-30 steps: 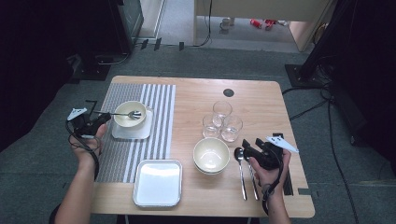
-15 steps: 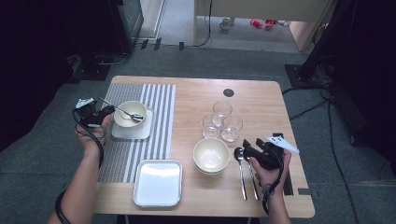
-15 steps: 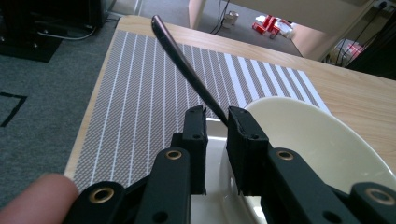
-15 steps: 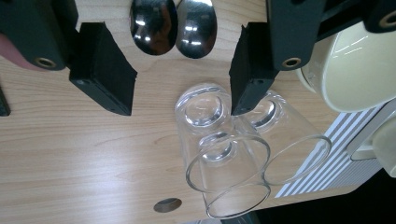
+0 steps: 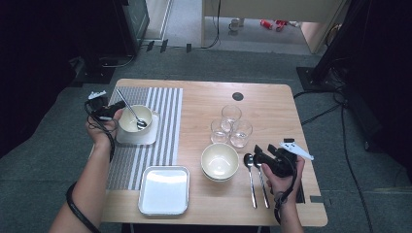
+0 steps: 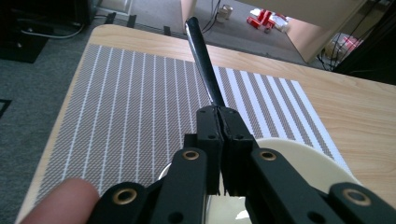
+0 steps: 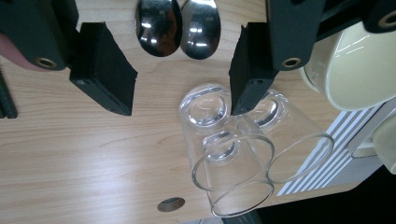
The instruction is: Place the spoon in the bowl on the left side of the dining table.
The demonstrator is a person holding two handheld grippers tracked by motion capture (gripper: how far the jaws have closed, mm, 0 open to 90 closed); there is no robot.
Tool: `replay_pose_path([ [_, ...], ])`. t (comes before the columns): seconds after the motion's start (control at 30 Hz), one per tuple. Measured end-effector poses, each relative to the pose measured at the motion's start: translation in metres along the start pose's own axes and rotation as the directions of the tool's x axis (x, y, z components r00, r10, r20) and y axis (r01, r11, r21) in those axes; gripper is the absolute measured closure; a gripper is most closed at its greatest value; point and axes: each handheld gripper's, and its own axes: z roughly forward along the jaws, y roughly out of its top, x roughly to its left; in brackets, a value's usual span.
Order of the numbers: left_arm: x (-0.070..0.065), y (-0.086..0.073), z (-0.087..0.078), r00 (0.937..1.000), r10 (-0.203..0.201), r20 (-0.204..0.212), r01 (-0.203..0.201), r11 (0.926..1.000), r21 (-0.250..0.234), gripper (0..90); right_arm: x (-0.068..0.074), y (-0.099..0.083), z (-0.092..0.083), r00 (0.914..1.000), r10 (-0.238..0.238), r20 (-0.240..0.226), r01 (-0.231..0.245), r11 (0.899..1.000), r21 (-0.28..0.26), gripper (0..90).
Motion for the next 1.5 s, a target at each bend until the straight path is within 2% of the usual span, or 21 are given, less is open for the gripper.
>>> replay_pose_path([
  [0.07, -0.002, 0.000, 0.001, 1.0000, 0.002, 0.007, -0.002, 1.0000, -0.001, 85.7, -0.002, 0.000, -0.001, 1.0000, 0.003, 0.000, -0.003, 1.000, -0.003, 40.8],
  [0.2, -0.005, 0.001, 0.008, 0.9991, 0.042, 0.000, -0.042, 0.9987, 0.027, 86.2, -0.004, 0.000, -0.001, 0.9999, 0.010, 0.003, -0.010, 1.000, -0.002, 40.9],
  [0.3, -0.008, 0.004, 0.010, 0.9998, 0.015, 0.012, -0.015, 0.9998, 0.016, 87.1, -0.003, 0.001, -0.003, 0.9999, 0.011, 0.000, -0.011, 1.000, -0.006, 40.9],
  [0.47, -0.014, -0.001, 0.003, 0.9991, 0.038, 0.020, -0.038, 0.9993, -0.005, 74.1, -0.006, 0.002, -0.004, 0.9999, 0.012, 0.001, -0.012, 1.000, -0.010, 40.9],
  [0.5, -0.013, -0.002, 0.001, 0.9990, 0.035, 0.027, -0.034, 0.9993, -0.017, 72.5, -0.007, 0.002, -0.004, 0.9999, 0.016, 0.004, -0.016, 1.000, -0.009, 40.9],
  [0.57, -0.009, -0.004, -0.005, 0.9977, 0.032, 0.059, -0.031, 0.9993, -0.021, 74.9, -0.009, 0.002, -0.005, 0.9998, 0.019, 0.006, -0.019, 1.000, -0.009, 40.9],
  [0.63, -0.007, -0.006, -0.012, 0.9947, 0.034, 0.097, -0.031, 0.9990, -0.034, 70.1, -0.009, 0.003, -0.006, 0.9997, 0.022, 0.005, -0.022, 1.000, -0.010, 40.9],
  [0.73, -0.009, -0.006, -0.027, 0.9916, 0.062, 0.113, -0.057, 0.9972, -0.050, 57.7, -0.009, 0.004, -0.009, 0.9999, 0.014, 0.005, -0.014, 1.000, -0.017, 41.0],
  [0.8, -0.011, -0.003, -0.037, 0.9936, 0.063, 0.094, -0.058, 0.9963, -0.063, 49.3, -0.011, 0.005, -0.010, 0.9999, 0.013, 0.008, -0.012, 1.000, -0.019, 41.4],
  [0.87, -0.014, -0.002, -0.048, 0.9928, 0.069, 0.098, -0.062, 0.9958, -0.068, 47.2, -0.015, 0.006, -0.011, 0.9998, 0.017, 0.011, -0.017, 1.000, -0.021, 41.4],
  [0.93, -0.019, -0.002, -0.058, 0.9900, 0.092, 0.107, -0.086, 0.9942, -0.066, 43.9, -0.016, 0.006, -0.013, 0.9998, 0.007, 0.018, -0.007, 1.000, -0.017, 41.4],
  [1.03, -0.031, -0.005, -0.074, 0.9832, 0.133, 0.125, -0.124, 0.9893, -0.076, 37.9, -0.019, 0.006, -0.015, 0.9996, -0.005, 0.027, 0.006, 1.000, -0.014, 41.4],
  [1.23, -0.047, -0.019, -0.096, 0.9781, 0.142, 0.151, -0.131, 0.9877, -0.086, 35.4, -0.025, 0.007, -0.017, 0.9996, 0.007, 0.029, -0.007, 1.000, -0.006, 41.7],
  [1.3, -0.052, -0.025, -0.102, 0.9755, 0.157, 0.154, -0.145, 0.9854, -0.090, 35.3, -0.028, 0.008, -0.019, 0.9997, 0.002, 0.025, -0.002, 1.000, -0.005, 43.2],
  [1.37, -0.057, -0.032, -0.109, 0.9726, 0.163, 0.166, -0.149, 0.9844, -0.095, 35.5, -0.031, 0.005, -0.023, 0.9996, -0.010, 0.028, 0.010, 1.000, 0.001, 45.2],
  [1.5, -0.068, -0.051, -0.117, 0.9713, 0.155, 0.180, -0.139, 0.9852, -0.100, 35.9, -0.040, -0.004, -0.029, 0.9987, -0.009, 0.050, 0.009, 1.000, 0.004, 50.5],
])
